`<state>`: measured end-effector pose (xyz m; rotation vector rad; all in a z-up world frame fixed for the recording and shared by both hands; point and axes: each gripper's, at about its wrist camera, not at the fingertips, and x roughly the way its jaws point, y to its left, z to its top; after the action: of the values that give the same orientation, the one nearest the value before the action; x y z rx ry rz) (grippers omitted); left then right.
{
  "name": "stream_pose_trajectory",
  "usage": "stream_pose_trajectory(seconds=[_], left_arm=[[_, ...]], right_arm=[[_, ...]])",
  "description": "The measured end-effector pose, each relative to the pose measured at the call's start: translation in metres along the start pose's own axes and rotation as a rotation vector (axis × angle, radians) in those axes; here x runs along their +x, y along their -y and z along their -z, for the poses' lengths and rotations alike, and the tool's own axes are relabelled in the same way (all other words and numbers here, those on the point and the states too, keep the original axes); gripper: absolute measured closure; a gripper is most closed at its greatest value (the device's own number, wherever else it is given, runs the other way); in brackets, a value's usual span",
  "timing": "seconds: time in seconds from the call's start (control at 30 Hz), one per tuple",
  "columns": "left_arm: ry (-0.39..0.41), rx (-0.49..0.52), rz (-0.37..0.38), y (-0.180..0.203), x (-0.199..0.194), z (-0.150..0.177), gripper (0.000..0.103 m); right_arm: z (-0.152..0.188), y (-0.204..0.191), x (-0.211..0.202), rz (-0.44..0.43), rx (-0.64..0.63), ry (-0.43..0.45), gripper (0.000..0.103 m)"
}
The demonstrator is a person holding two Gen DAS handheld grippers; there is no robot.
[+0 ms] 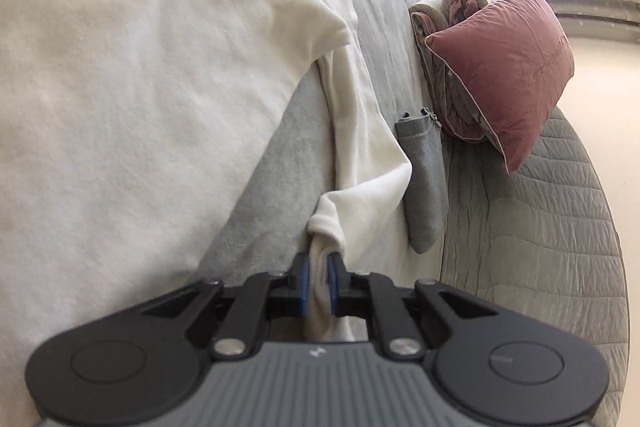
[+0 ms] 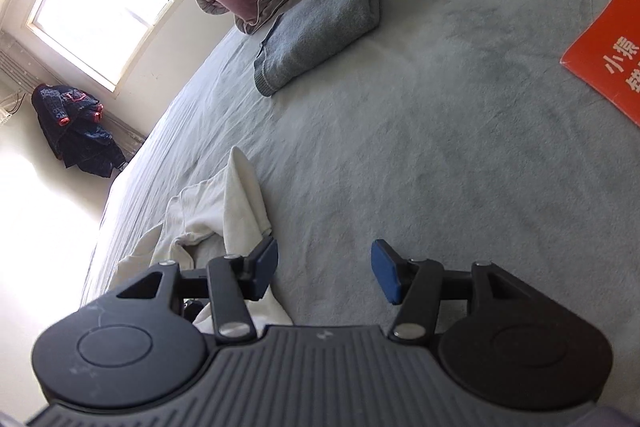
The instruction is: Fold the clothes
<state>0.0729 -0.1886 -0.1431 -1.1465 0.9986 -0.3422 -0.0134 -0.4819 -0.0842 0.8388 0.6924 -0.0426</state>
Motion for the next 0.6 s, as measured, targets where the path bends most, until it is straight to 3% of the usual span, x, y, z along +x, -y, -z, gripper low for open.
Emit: stream_pose_trajectory(seconds=[0.13, 0.27, 0.37, 0.47, 0.6], left_arm=[[-0.004, -0.050, 0.011, -0.004, 0.000, -0.010, 0.098], [-0.002, -0.038, -0.002, -0.003, -0.001, -0.013, 0.099], [-0.002, 0.020, -0.023, 0.003, -0.002, -0.015, 0.099], [-0.011, 0.077, -0.050, 0.008, -0.006, -0.020, 0.098], [-0.018, 0.181, -0.107, 0.022, -0.010, -0.032, 0.092]], right_arm=[[0.012, -0.011, 0.012, -0.029, -0.020, -0.071, 0.046], [0.026, -0.028, 0.016, 0.024, -0.149, -0.071, 0.049], [0.045, -0.050, 0.023, 0.093, -0.345, -0.060, 0.060], [0.060, -0.064, 0.029, 0.153, -0.516, -0.047, 0.093], [0.046, -0.055, 0.024, 0.160, -0.509, -0.044, 0.098]])
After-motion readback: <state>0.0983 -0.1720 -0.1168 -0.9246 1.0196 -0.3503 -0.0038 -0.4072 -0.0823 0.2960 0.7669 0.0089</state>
